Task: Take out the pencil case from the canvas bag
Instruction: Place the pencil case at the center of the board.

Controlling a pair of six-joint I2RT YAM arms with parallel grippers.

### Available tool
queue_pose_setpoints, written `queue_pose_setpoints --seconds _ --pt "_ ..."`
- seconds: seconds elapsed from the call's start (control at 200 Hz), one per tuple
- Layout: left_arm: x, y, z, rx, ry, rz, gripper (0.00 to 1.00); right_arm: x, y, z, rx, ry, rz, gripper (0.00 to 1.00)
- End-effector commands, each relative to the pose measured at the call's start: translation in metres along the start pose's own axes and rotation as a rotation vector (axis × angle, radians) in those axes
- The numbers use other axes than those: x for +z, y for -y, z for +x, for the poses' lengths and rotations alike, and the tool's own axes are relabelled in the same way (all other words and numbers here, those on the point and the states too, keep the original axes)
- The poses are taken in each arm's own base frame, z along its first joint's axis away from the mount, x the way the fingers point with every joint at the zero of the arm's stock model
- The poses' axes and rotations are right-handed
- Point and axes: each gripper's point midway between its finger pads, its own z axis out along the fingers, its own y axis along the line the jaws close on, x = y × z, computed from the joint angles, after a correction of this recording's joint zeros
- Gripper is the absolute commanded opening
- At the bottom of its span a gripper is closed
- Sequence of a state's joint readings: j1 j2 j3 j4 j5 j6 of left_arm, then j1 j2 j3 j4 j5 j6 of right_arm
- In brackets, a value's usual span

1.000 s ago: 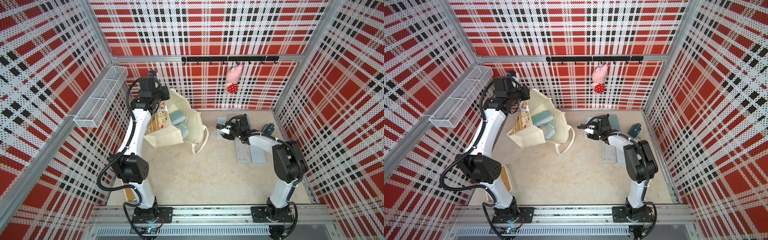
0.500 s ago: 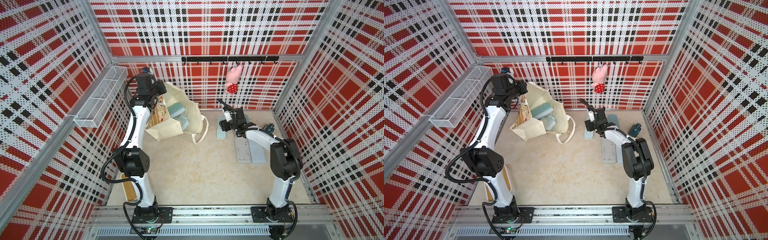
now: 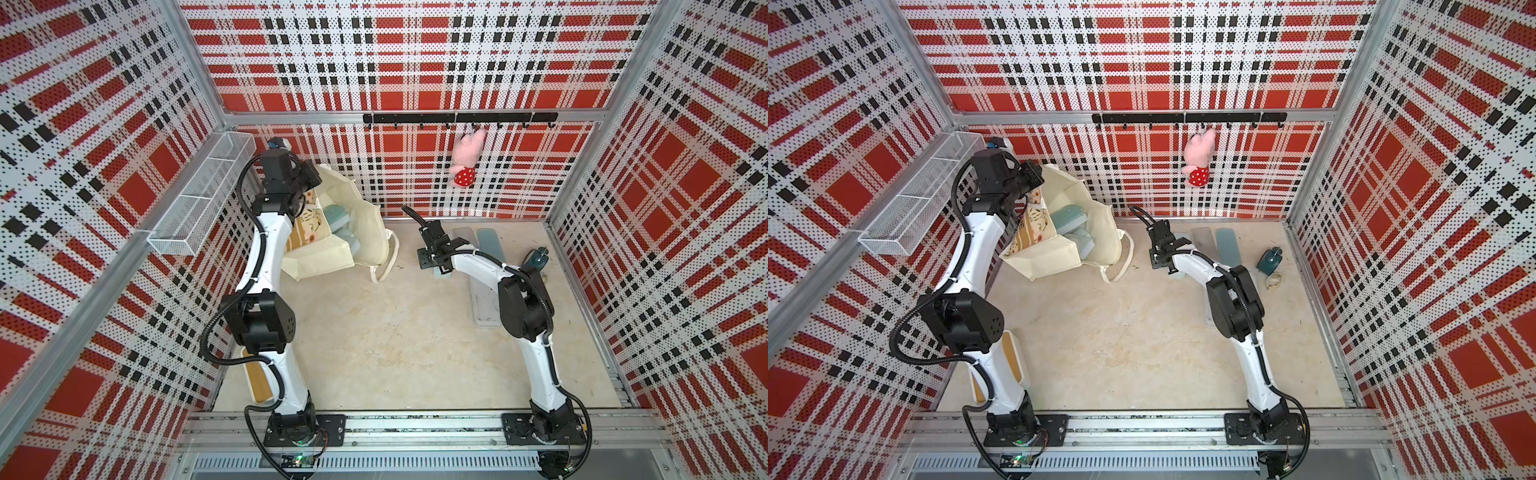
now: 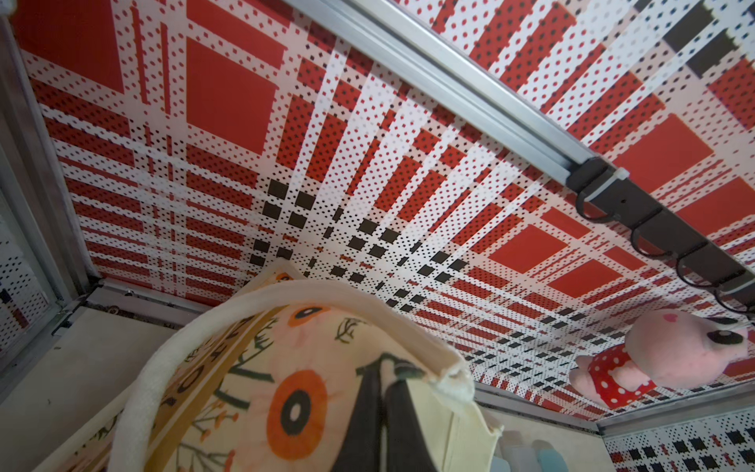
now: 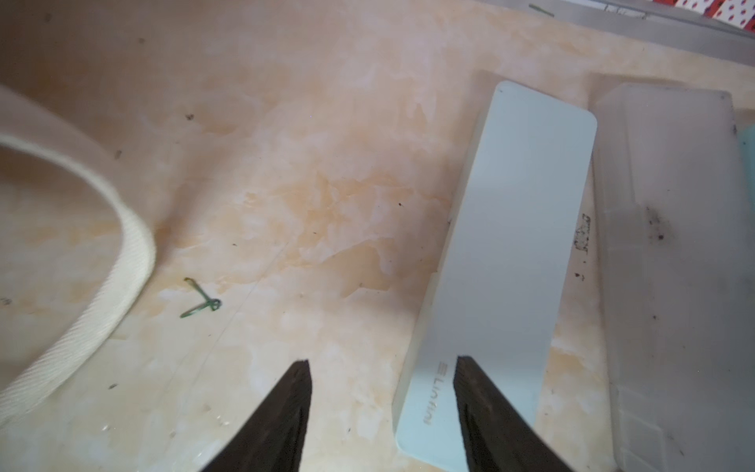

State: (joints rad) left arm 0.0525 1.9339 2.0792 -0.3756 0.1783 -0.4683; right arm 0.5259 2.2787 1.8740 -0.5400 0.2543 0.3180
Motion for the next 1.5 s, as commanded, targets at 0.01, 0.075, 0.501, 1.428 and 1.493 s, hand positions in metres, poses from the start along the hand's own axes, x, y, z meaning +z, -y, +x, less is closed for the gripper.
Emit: queue_pose_setpoints --seconds 0.01,0.075,0.501,1.428,1.493 --pt "-0.041 0.051 -0.066 0.035 0.211 0.161 0.0 0.013 0.02 0.011 0.027 -0.06 0.111 0.58" --pt "-0.041 0.051 -0.066 0.034 0.21 0.164 0.0 0.018 0.022 0.011 0.02 -0.065 0.136 0.58" --pt "-0.039 0.051 -0.059 0.031 0.193 0.172 0.0 0.038 0.031 0.019 -0.011 -0.12 0.217 0.56" --pt "-0.032 0.049 -0.044 0.016 0.156 0.196 0.0 0.037 0.093 0.032 -0.07 -0.159 0.317 0.53" --pt "-0.031 0.049 -0.042 0.016 0.15 0.196 0.0 0.037 0.098 0.032 -0.047 -0.163 0.328 0.52"
